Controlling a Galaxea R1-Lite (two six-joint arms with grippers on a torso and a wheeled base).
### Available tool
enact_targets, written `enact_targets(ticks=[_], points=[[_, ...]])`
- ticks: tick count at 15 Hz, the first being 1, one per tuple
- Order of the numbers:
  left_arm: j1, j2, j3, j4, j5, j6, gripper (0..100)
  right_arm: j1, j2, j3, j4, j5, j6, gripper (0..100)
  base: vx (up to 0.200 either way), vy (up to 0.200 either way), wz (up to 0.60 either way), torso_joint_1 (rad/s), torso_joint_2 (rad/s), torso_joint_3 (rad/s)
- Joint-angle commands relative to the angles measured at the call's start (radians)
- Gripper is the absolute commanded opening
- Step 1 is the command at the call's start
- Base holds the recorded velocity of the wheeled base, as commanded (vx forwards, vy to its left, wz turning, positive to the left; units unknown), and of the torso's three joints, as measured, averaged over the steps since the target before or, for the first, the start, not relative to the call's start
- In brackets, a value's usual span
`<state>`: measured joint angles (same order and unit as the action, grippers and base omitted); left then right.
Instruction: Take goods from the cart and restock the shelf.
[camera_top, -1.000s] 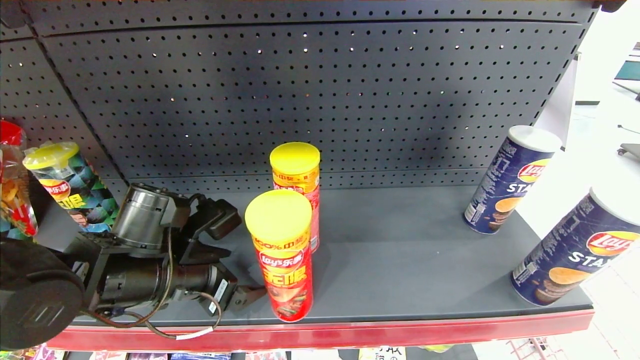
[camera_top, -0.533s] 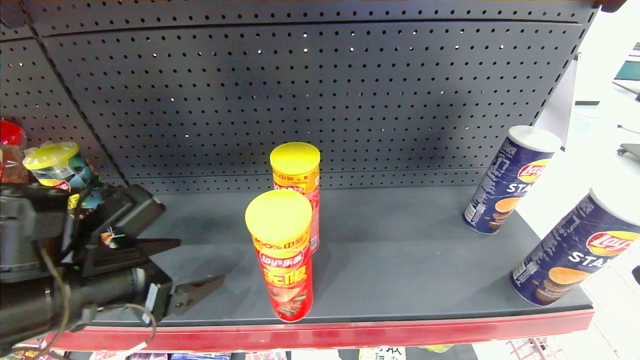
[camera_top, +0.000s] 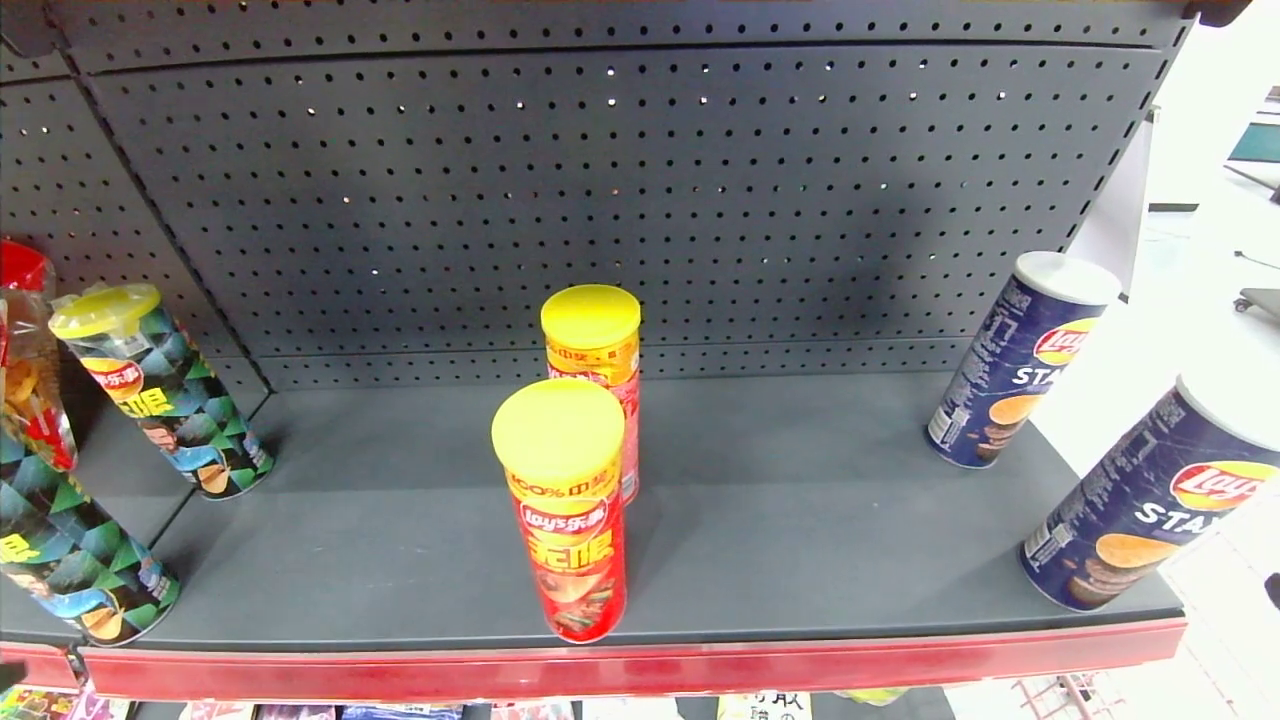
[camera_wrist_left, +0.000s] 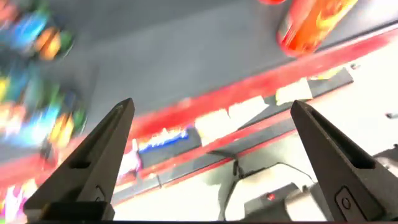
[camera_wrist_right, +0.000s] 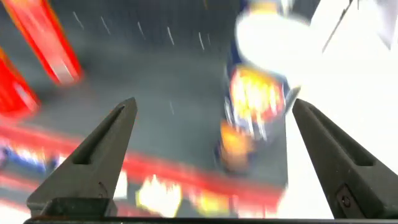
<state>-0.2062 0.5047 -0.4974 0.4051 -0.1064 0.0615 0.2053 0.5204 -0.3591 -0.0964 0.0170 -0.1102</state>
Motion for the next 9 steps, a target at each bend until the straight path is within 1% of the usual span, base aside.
enact_targets(ticks=[1, 2, 3, 4, 5, 6, 7, 8, 9], points=[[0.022, -0.293, 0.062, 0.138, 0.097, -0.071, 100, -0.135, -0.281, -0.046, 0.337, 0.000, 0.001, 100, 0.000, 0.000, 0.00, 0.000, 0.00, 0.000], [0.034, -0.319, 0.080, 0.162, 0.123, -0.088, 100, -0.175, -0.335, -0.034, 0.383, 0.000, 0.001, 100, 0.000, 0.000, 0.00, 0.000, 0.00, 0.000], [0.047, -0.341, 0.097, 0.179, 0.137, -0.100, 100, -0.219, -0.379, -0.015, 0.422, 0.001, 0.000, 100, 0.000, 0.000, 0.00, 0.000, 0.00, 0.000], [0.070, -0.379, 0.123, 0.198, 0.145, -0.104, 100, -0.264, -0.435, 0.040, 0.438, 0.006, 0.000, 100, 0.000, 0.000, 0.00, 0.000, 0.00, 0.000], [0.080, -0.399, 0.140, 0.199, 0.146, -0.104, 100, -0.264, -0.436, 0.069, 0.429, 0.006, 0.001, 100, 0.000, 0.000, 0.00, 0.000, 0.00, 0.000], [0.085, -0.413, 0.172, 0.190, 0.149, -0.108, 100, -0.262, -0.436, 0.112, 0.374, 0.006, 0.004, 100, 0.000, 0.000, 0.00, 0.000, 0.00, 0.000], [0.085, -0.413, 0.214, 0.118, 0.155, -0.115, 100, -0.261, -0.436, 0.216, 0.230, 0.011, 0.000, 100, 0.000, 0.000, 0.00, 0.000, 0.00, 0.000], [0.085, -0.413, 0.254, 0.047, 0.154, -0.117, 100, -0.261, -0.436, 0.279, 0.162, 0.011, -0.003, 100, 0.000, 0.000, 0.00, 0.000, 0.00, 0.000], [0.085, -0.413, 0.315, -0.061, 0.157, -0.117, 100, -0.257, -0.439, 0.342, 0.080, 0.015, 0.011, 100, 0.000, 0.000, 0.00, 0.000, 0.00, 0.000]])
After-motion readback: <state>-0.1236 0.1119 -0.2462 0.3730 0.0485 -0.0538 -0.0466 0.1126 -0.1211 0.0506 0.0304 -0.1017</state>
